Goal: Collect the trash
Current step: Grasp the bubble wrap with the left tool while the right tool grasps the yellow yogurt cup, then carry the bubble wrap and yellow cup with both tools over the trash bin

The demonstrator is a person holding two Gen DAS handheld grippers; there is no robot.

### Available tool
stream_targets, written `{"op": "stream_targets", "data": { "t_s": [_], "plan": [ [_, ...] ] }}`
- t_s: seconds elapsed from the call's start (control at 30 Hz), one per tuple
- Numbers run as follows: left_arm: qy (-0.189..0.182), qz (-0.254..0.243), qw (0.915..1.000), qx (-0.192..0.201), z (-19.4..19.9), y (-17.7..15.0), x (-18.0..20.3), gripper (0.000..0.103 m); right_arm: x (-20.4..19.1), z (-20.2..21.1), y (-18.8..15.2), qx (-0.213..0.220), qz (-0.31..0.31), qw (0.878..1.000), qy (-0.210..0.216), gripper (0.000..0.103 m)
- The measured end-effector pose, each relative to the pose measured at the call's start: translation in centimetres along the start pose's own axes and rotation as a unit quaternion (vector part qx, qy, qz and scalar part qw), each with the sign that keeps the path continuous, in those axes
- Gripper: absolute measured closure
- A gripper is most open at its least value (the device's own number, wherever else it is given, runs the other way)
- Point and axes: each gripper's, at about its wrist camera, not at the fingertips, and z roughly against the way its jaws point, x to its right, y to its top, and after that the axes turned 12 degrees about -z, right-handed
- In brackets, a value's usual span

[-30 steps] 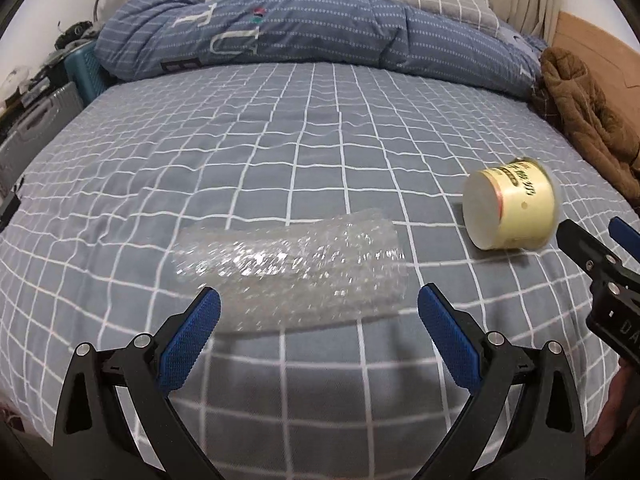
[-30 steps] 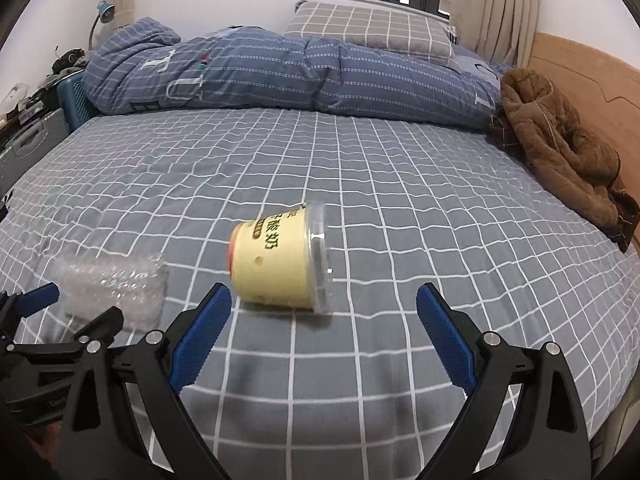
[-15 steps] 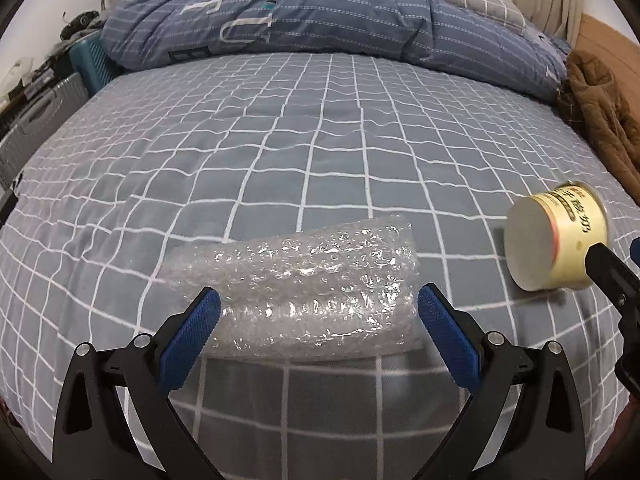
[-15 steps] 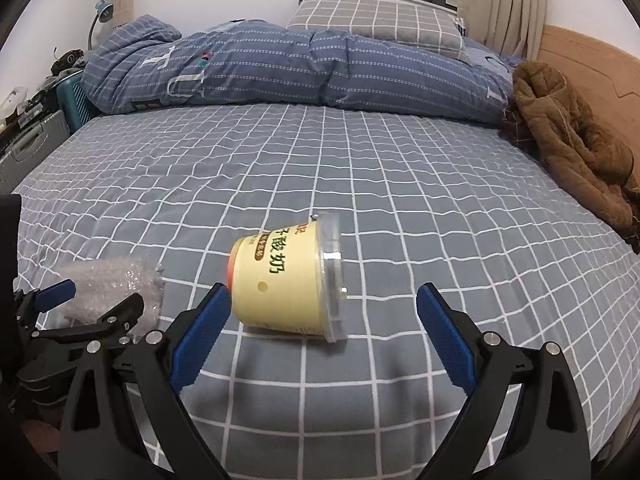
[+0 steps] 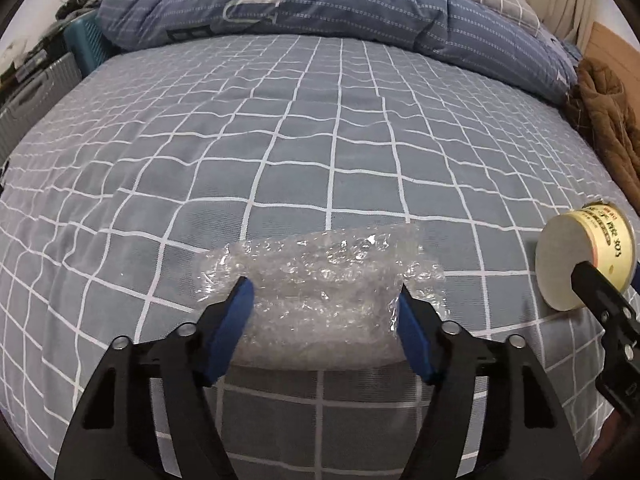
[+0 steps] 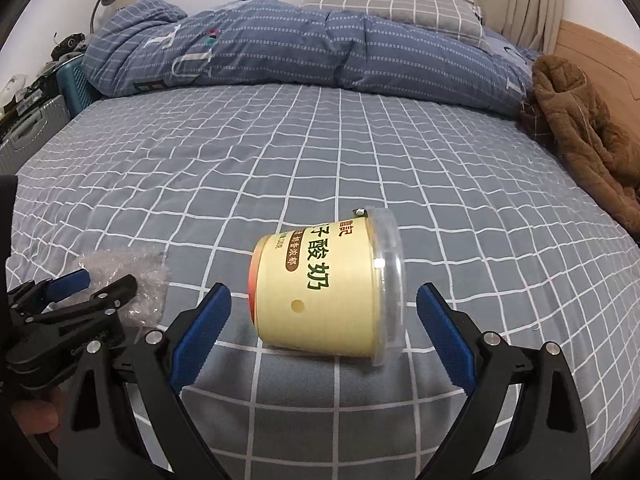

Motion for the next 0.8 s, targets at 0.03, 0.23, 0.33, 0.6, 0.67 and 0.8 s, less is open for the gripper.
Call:
{"op": "stream_targets", "data": {
  "t_s": [0.03, 0.23, 0.33, 0.6, 0.67, 0.8],
  "plan": [
    [-0.002, 0.000, 1.0000, 0.000, -0.1, 0.0, -0.1, 0.039, -0.1, -0.2, 0.0, -0.003, -0.001, 1.000, 0.000, 0.013],
    [-0.008, -0.003, 1.0000, 0.003, -0.1, -0.2, -0.5, 0.043, -0.2, -1.2, -0.1, -0.019, -0.003, 1.000, 0.002, 0.025],
    [-0.009, -0.002, 1.0000, 0.004, 0.0, -0.2, -0.5, 0.044, -0.1, -1.5, -0.1, -0.020, -0.005, 1.000, -0.007, 0.036],
    [-0.011, -0.012, 0.9998, 0.010, 1.1, 0.0, -0.2, 0.052, 0.5, -0.9, 0.3, -0.019, -0.019, 1.000, 0.006, 0.037],
    [-0.011, -0.011, 0.9998, 0.015, 1.6, 0.1, -0.2, 0.053, 0.7, -0.3, 0.5, -0.011, -0.020, 1.000, 0.009, 0.037],
    [-0.009, -0.013, 0.9995, 0.028, 3.0, 0.4, -0.1, 0.054, 0.8, 0.9, 0.8, 0.000, -0.019, 1.000, 0.014, 0.037]
  ]
}}
